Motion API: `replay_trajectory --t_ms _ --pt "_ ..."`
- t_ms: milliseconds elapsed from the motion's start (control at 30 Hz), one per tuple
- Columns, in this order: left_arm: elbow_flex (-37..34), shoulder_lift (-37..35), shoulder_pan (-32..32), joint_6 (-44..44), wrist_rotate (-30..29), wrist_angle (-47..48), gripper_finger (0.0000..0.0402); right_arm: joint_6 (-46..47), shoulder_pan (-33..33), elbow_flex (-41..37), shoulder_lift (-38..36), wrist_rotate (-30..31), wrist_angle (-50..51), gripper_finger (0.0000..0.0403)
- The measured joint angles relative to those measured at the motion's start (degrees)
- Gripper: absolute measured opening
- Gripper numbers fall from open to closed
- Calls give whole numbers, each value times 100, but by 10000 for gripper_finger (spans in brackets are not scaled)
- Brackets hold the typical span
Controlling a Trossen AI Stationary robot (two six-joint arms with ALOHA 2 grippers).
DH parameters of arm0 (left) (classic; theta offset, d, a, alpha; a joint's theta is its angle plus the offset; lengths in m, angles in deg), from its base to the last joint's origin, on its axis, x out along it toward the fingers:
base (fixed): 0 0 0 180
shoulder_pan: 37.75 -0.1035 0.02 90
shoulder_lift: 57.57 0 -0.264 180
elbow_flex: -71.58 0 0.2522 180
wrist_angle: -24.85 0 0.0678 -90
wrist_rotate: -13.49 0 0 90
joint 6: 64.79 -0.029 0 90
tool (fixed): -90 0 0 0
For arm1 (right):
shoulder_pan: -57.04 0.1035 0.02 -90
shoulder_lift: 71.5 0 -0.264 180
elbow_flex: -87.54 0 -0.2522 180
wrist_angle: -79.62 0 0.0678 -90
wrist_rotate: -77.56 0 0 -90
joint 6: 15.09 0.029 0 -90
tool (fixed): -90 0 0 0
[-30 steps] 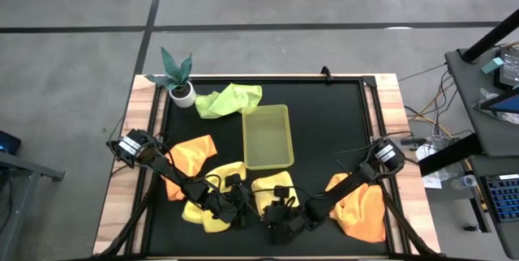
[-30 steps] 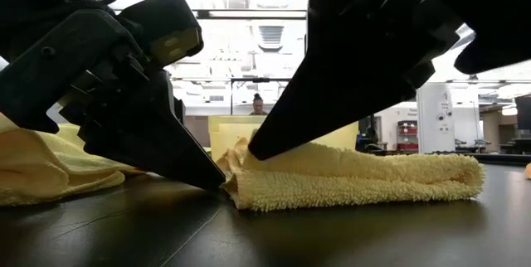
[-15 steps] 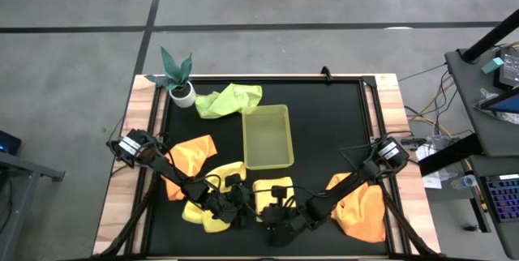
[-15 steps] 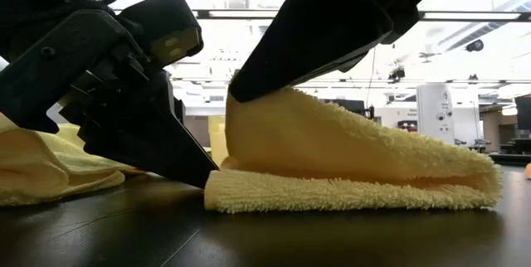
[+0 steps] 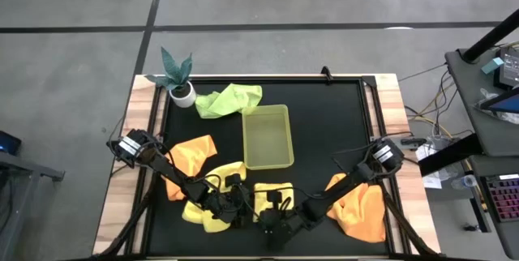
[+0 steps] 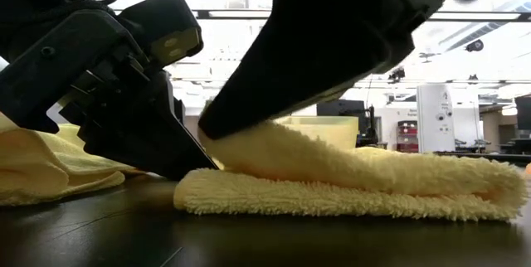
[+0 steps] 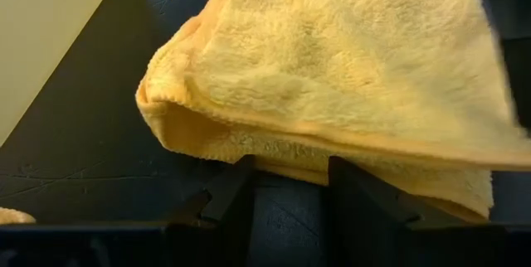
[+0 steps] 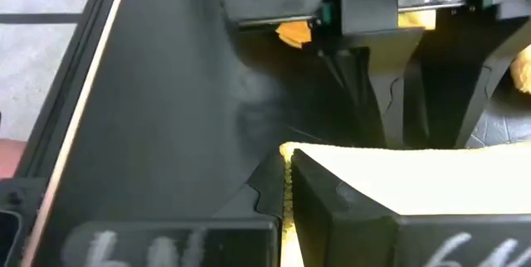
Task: Fold microfiber towels
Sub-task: Fold the top yellow microfiber cloth
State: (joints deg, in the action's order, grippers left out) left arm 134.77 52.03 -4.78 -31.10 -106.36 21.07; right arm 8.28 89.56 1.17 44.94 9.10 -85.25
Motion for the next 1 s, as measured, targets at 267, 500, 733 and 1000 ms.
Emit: replay_trajectory --t_ms 267,500,733,1000 --pt "-2 0 0 0 0 -2 141 0 -110 -29 141 -171 -288 9" --pt "-2 -1 0 7 -2 -2 141 105 -246 -47 275 -752 -599 13" --pt "2 -1 0 10 0 0 141 215 -259 -47 271 -754 -580 64" --pt "1 -115 0 189 35 74 141 119 -257 -51 -118 -674 22 129"
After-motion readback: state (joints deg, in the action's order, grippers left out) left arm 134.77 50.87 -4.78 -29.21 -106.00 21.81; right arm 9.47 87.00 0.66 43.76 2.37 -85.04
